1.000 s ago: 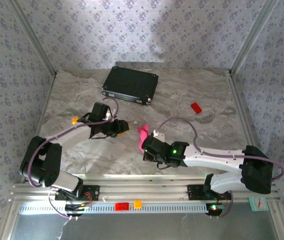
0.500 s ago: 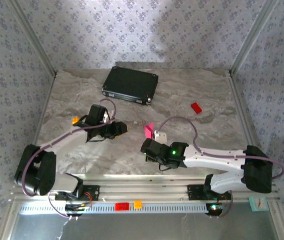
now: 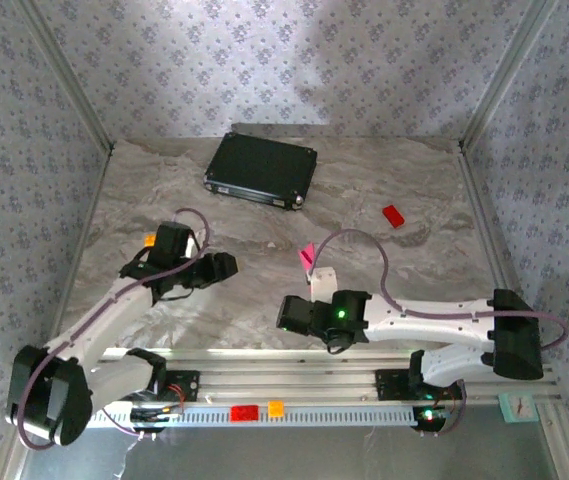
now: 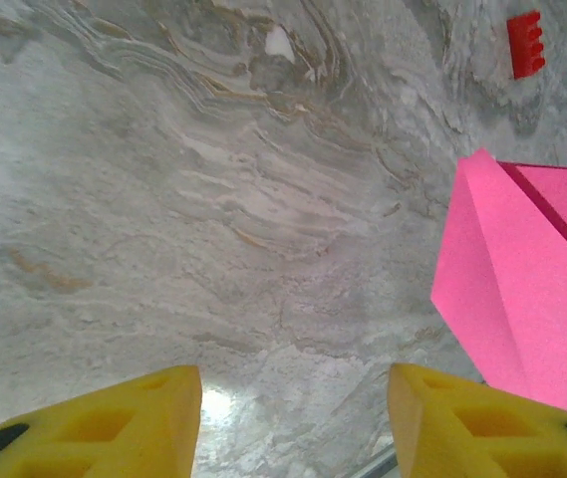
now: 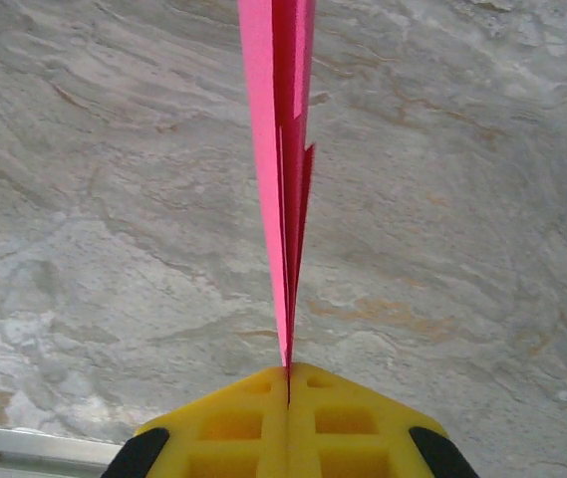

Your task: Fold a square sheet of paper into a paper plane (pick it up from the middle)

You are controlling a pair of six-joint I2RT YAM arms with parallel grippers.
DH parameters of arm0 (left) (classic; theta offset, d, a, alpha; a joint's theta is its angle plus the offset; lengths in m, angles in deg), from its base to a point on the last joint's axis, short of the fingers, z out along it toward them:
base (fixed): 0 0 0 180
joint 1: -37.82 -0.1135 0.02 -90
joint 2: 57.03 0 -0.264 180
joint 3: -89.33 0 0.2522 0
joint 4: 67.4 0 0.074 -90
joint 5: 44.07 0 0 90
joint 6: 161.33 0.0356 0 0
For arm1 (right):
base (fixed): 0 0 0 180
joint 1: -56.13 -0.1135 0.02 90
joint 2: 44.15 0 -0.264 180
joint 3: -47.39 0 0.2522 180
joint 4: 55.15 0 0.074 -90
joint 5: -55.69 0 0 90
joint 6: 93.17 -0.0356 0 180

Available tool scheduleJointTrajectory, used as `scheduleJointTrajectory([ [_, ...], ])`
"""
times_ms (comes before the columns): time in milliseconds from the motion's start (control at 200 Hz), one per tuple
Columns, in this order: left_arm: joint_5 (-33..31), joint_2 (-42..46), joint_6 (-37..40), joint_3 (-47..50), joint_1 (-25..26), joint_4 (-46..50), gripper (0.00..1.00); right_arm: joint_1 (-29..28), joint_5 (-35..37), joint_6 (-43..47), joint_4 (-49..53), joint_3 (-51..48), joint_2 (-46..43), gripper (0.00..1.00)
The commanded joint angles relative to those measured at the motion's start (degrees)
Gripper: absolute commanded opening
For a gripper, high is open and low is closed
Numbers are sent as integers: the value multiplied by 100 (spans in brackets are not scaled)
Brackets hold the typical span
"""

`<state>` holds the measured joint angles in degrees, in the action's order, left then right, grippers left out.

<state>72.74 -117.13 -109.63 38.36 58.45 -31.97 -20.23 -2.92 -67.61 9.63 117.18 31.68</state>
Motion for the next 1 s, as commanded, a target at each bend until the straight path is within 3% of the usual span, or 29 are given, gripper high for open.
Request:
scheduleJointTrajectory([
  [0, -318, 267, 55, -64, -194, 441, 54, 163, 240, 359, 355, -106, -280, 0],
  [250, -368, 626, 370, 269, -968, 707, 58, 580, 325, 1041, 248, -288, -181, 0],
  [315, -358, 723, 299, 442, -1154, 649, 63, 613, 328, 1196, 343, -163, 9, 0],
  [555, -229, 565, 237, 522, -1461, 431, 68, 616, 464, 1529, 1004, 663, 1181, 0],
  [760, -558, 563, -5, 598, -1749, 301, 70, 480, 593, 1574, 1506, 1181, 2229, 0],
  [994, -743, 531, -94, 573, -1956, 242, 72, 177, 569, 2107, 1398, 1788, 3047, 0],
])
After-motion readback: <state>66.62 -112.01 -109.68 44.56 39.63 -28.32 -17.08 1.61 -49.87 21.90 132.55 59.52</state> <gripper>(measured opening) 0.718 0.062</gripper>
